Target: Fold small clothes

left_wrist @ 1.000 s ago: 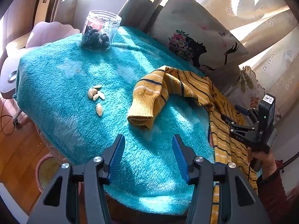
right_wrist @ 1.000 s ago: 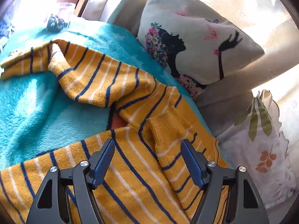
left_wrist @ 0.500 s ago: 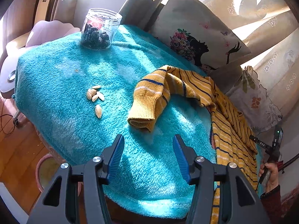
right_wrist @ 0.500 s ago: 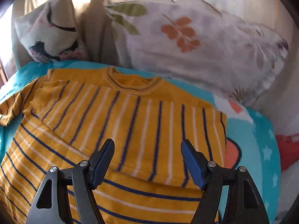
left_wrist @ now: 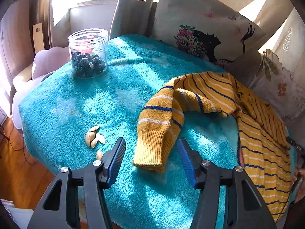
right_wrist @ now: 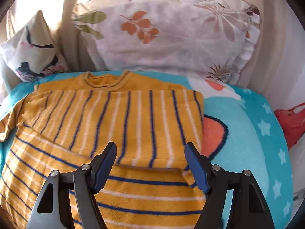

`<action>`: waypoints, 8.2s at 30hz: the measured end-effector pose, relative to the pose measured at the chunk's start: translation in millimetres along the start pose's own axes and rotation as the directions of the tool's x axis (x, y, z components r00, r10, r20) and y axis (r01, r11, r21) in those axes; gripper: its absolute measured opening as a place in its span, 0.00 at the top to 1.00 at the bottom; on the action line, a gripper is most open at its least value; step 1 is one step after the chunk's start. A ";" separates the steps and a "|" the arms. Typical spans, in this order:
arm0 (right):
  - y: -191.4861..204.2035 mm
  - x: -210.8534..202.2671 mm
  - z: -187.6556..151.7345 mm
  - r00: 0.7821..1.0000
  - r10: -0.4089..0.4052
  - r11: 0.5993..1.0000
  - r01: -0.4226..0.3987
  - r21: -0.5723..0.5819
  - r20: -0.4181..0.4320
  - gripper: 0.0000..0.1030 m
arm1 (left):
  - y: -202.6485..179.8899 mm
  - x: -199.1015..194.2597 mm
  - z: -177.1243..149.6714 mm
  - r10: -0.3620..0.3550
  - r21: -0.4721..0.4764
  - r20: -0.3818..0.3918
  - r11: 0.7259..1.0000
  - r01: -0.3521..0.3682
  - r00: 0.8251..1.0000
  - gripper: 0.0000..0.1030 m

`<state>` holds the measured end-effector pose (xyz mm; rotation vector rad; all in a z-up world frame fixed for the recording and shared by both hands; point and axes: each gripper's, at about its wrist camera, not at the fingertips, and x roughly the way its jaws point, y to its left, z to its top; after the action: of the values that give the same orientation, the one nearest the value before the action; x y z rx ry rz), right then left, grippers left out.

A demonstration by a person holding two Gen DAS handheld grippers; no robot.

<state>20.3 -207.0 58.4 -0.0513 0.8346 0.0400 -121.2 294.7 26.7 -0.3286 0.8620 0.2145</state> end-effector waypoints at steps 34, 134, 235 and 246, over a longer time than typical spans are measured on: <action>-101.2 -32.0 -32.3 0.970 0.197 0.934 -0.230 0.273 0.142 0.24 | -360.5 7.5 92.8 -0.550 0.254 -0.356 0.721 0.644 0.756 0.59; -39.8 -133.0 -258.0 0.738 0.658 0.657 -0.659 0.365 0.150 0.91 | -103.4 -90.0 -161.2 -0.630 -0.049 -0.191 0.772 0.634 0.753 0.95; -33.4 -35.1 -3.5 0.929 0.355 0.894 -0.369 0.253 0.102 0.41 | -144.6 106.5 46.1 -0.539 -0.183 -0.279 0.842 0.507 0.795 0.51; 157.1 39.1 61.1 0.821 0.548 0.829 -0.559 -0.025 -0.160 0.39 | -130.7 96.9 15.9 -0.631 -0.326 -0.149 0.758 0.564 0.761 0.89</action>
<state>83.0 -45.9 65.7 0.1271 0.9731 0.6276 -7.3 184.3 -12.9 -0.8859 0.9333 -0.3348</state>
